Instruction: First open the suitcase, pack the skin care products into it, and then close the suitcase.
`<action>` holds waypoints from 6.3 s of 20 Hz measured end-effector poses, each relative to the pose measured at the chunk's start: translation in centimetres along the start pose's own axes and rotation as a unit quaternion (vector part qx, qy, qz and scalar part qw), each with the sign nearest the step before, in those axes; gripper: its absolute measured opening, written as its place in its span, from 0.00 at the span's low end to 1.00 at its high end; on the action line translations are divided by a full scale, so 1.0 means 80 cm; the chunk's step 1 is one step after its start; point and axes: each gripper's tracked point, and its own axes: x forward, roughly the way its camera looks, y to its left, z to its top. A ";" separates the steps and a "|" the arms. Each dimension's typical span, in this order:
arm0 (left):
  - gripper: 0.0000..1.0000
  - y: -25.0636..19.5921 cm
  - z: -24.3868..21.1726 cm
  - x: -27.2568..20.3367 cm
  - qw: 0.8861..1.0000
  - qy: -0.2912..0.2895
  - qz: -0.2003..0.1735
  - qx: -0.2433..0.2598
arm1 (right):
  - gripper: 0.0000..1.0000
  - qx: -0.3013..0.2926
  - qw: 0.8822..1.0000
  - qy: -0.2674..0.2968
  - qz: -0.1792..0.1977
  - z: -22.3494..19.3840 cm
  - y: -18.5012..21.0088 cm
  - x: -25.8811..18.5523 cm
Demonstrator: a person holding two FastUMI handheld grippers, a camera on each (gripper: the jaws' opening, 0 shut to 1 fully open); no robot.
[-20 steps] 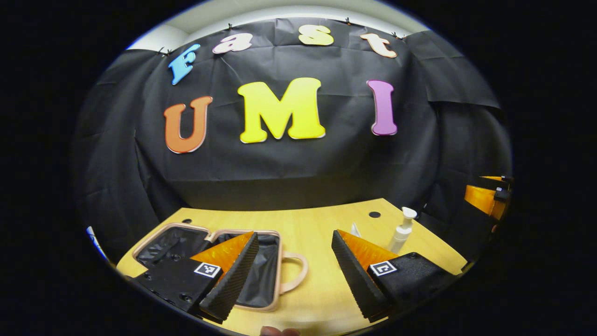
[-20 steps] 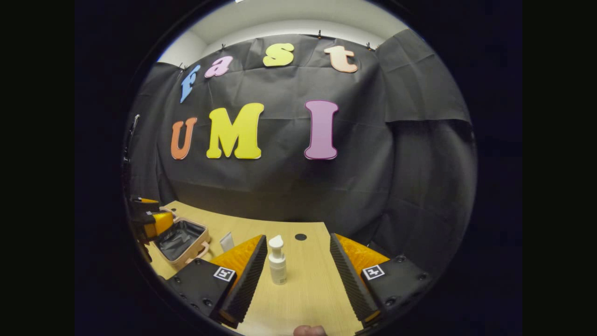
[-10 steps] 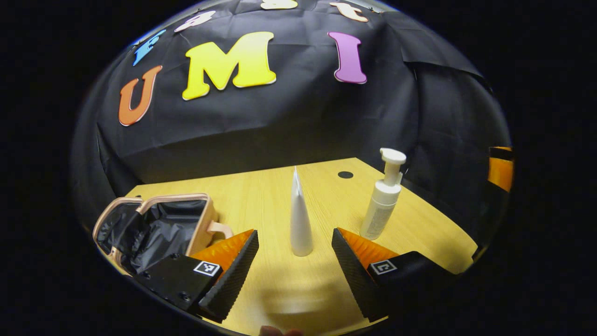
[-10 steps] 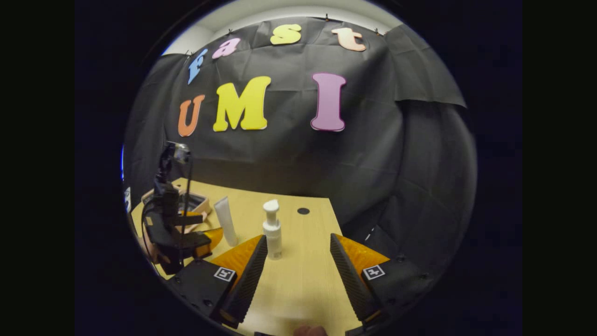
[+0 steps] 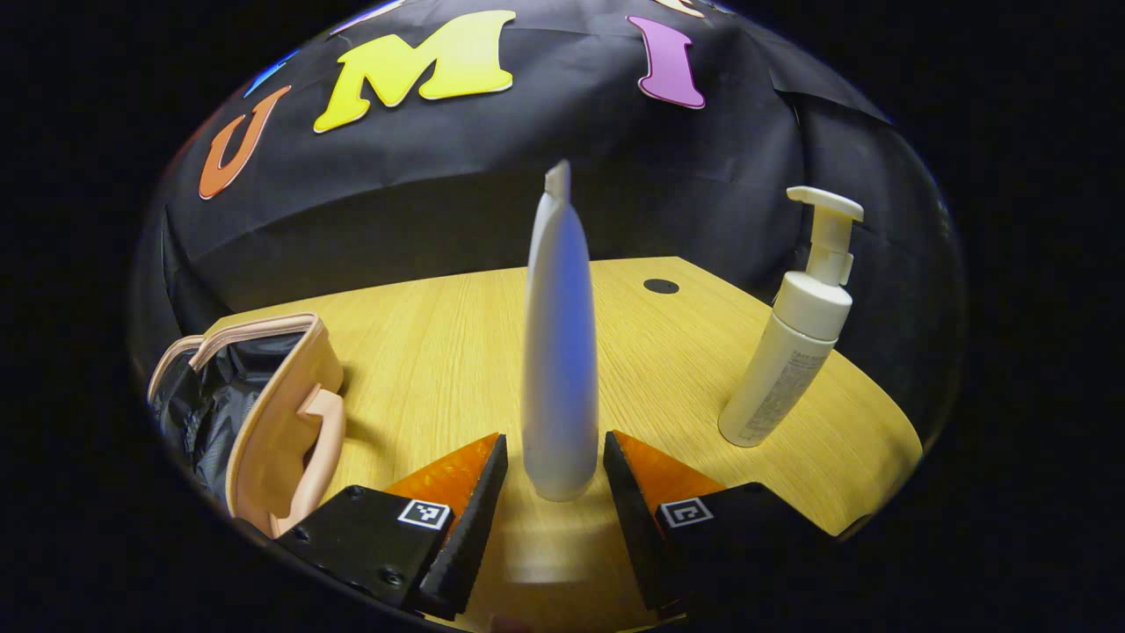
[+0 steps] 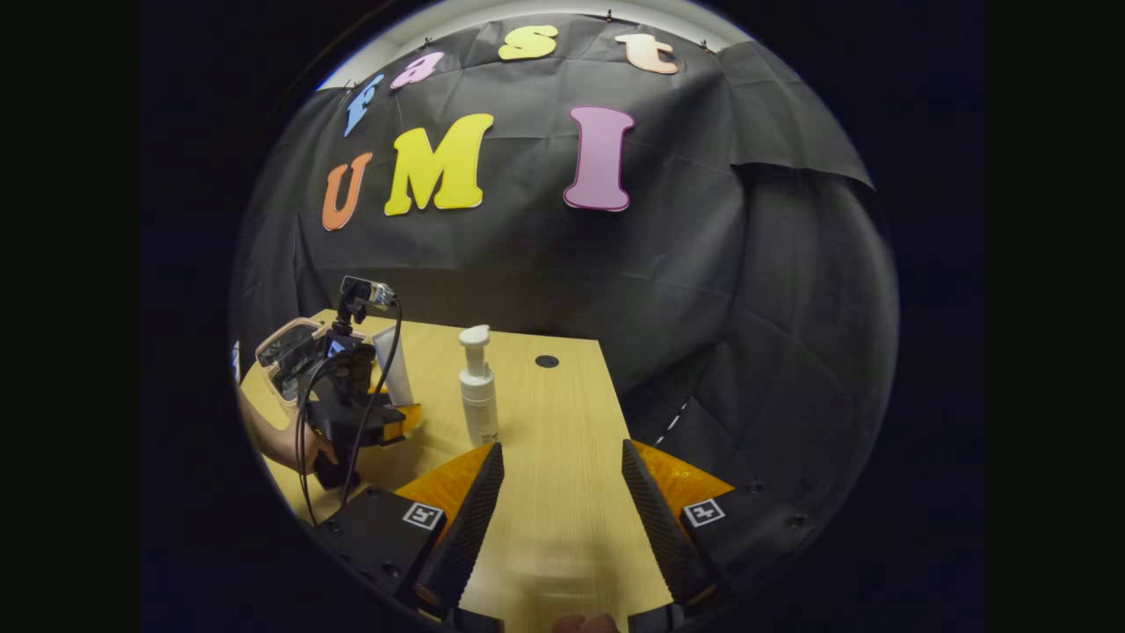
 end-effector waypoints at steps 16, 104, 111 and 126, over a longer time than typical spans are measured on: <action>0.43 0.032 0.038 -0.153 0.997 0.022 -0.008 -0.074 | 0.80 0.029 0.995 0.039 0.090 -0.022 0.101 0.126; 0.98 0.652 -0.046 -0.400 0.938 0.007 0.079 -0.337 | 0.70 0.012 0.885 0.377 0.273 0.043 0.627 0.017; 0.97 0.771 -0.093 -0.286 0.881 -0.003 0.030 -0.473 | 0.70 0.043 0.916 0.188 0.352 0.208 0.593 -0.073; 0.14 0.789 -0.107 -0.210 0.800 0.009 0.046 -0.598 | 0.70 0.071 0.950 0.063 0.296 0.282 0.538 -0.108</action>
